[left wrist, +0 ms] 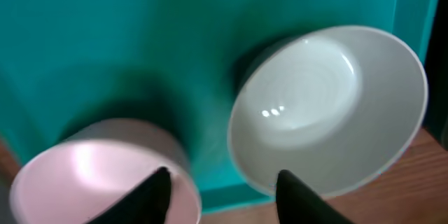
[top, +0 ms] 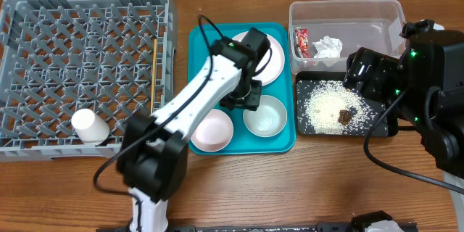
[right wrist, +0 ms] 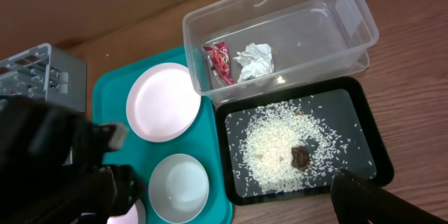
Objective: Sort waste into correct bins and load items into the dishwasher
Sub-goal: 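Grasp the rim of the pale green bowl with the left gripper, then place the pale green bowl upside down in the dish rack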
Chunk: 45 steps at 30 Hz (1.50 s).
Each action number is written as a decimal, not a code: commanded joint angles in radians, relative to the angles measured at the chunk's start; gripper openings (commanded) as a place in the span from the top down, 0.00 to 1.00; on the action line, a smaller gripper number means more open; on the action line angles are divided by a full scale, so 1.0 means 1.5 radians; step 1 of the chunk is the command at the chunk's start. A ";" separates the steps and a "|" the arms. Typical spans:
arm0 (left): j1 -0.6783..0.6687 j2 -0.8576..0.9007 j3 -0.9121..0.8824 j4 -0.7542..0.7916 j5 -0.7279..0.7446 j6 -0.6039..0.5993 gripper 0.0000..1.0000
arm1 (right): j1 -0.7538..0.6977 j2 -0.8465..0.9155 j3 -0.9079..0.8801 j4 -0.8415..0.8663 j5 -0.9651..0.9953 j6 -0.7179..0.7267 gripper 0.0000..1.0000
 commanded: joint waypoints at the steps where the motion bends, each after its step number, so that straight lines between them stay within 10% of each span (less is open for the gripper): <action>1: 0.000 0.033 -0.004 0.017 0.033 0.021 0.60 | -0.001 -0.001 0.002 0.002 0.002 -0.002 0.00; 13: 0.000 0.101 -0.004 0.056 0.005 0.020 0.70 | -0.001 -0.001 0.002 0.001 0.002 -0.002 0.00; 18: 0.000 0.108 -0.003 0.056 -0.018 0.020 0.96 | -0.001 -0.001 0.002 0.001 0.002 -0.002 0.00; 28: 0.024 0.047 0.091 -0.028 -0.003 -0.006 0.96 | -0.001 -0.001 0.002 0.001 0.002 -0.002 0.00; 45: 0.160 -0.183 0.160 -0.319 -0.690 -0.213 0.96 | -0.001 -0.001 0.002 0.002 0.002 -0.002 0.00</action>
